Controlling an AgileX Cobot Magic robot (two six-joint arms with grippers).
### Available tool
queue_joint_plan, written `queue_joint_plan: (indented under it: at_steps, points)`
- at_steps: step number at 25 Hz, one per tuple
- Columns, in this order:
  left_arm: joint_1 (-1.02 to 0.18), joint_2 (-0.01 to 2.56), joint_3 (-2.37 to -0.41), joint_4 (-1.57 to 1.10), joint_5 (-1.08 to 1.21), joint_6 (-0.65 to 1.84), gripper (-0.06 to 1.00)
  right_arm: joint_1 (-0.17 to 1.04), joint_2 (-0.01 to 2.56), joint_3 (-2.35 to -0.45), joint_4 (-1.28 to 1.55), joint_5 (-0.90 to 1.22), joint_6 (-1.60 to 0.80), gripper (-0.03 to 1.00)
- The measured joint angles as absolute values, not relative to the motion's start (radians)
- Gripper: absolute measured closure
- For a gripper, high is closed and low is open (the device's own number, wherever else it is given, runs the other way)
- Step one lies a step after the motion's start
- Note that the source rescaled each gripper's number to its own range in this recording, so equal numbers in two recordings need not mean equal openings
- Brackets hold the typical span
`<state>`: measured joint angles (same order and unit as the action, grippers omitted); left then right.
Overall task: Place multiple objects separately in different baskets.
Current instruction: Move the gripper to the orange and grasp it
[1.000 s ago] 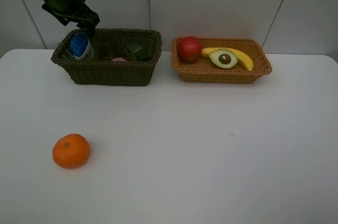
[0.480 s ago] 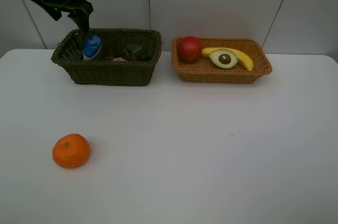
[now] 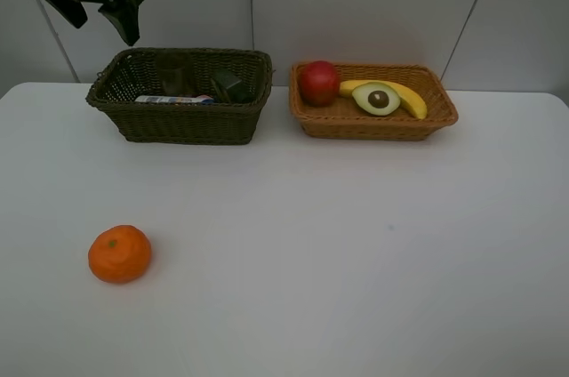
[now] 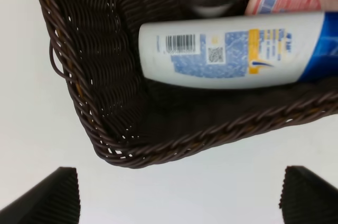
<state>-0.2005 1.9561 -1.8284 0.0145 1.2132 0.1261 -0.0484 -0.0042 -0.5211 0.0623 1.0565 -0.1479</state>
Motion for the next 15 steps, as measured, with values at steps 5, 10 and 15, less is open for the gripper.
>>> queue_joint_plan:
  at_steps: [5,10,15]
  points:
    - [-0.232,1.86,-1.731,0.0,1.214,0.126,-0.05,-0.048,-0.004,-0.521,0.062,1.056,-0.148,-0.02]
    - [-0.24,1.752,-1.581,-0.017,1.214,0.123,-0.05,-0.048,-0.004,-0.521,0.062,1.056,-0.148,-0.02]
    - [-0.24,1.642,-1.435,-0.033,1.214,0.122,-0.05,-0.048,-0.004,-0.521,0.062,1.056,-0.148,-0.02]
